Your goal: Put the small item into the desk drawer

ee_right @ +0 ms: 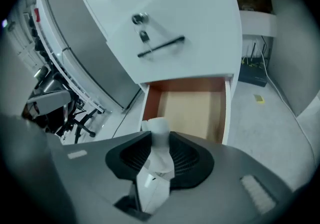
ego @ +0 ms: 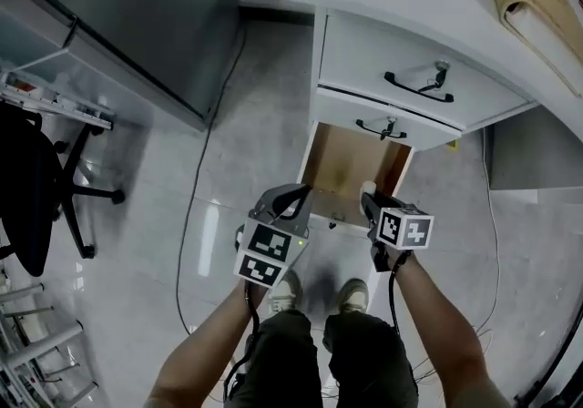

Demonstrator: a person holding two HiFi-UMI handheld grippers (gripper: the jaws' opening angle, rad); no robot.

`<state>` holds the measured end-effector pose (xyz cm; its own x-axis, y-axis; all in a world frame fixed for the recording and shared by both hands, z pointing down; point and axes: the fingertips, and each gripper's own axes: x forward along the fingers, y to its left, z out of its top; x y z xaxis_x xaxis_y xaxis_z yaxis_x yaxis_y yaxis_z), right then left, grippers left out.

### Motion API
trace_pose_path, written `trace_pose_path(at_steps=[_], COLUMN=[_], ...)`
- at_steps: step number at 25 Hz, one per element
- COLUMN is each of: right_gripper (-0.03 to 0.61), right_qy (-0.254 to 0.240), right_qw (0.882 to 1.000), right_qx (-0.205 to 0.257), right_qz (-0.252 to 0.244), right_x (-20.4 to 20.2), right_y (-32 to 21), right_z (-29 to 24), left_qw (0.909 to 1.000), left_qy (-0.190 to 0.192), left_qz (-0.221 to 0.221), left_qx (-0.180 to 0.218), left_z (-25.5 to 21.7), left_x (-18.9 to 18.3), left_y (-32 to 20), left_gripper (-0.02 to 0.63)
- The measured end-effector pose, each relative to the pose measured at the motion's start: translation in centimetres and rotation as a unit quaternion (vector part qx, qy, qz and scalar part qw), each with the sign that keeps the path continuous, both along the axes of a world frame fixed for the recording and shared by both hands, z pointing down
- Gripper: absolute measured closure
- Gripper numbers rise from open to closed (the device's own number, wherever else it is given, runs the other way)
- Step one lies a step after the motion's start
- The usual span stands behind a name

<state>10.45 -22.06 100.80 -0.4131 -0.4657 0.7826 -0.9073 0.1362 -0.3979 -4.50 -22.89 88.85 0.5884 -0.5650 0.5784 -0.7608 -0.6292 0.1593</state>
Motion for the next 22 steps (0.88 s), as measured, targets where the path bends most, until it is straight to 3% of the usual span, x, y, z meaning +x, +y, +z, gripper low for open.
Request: trace_pose_path(at_steps=[4,10,14,22], right_gripper=[0.459,0.454,0.453,0.433], right_qy=[0.004,-0.004,0.021,0.02], right_qw=[0.999,0.995,0.989,0.987], right_qx=[-0.036,-0.091,-0.138,-0.152], right_qz=[0.006,0.039,0.047,0.038], right_x=[0.8,1.9,2.4,1.9], right_y=[-0.4,-1.3,-0.8,-0.1], right_z=[7.8,14.4,17.0,17.6], left_qw=[0.9994,0.9968,0.996,0.9945], left_qy=[0.009,0.017,0.021,0.031], left_qz=[0.011,0.027,0.024,0.021], left_qx=[-0.033,-0.074,-0.084,-0.098], left_z=[6.7,12.9,14.2,14.0], left_x=[1.5,2.8,2.2,1.6], left_y=[-0.2,-0.6,-1.1,-0.9], left_gripper=[0.611,0.612,0.611,0.611])
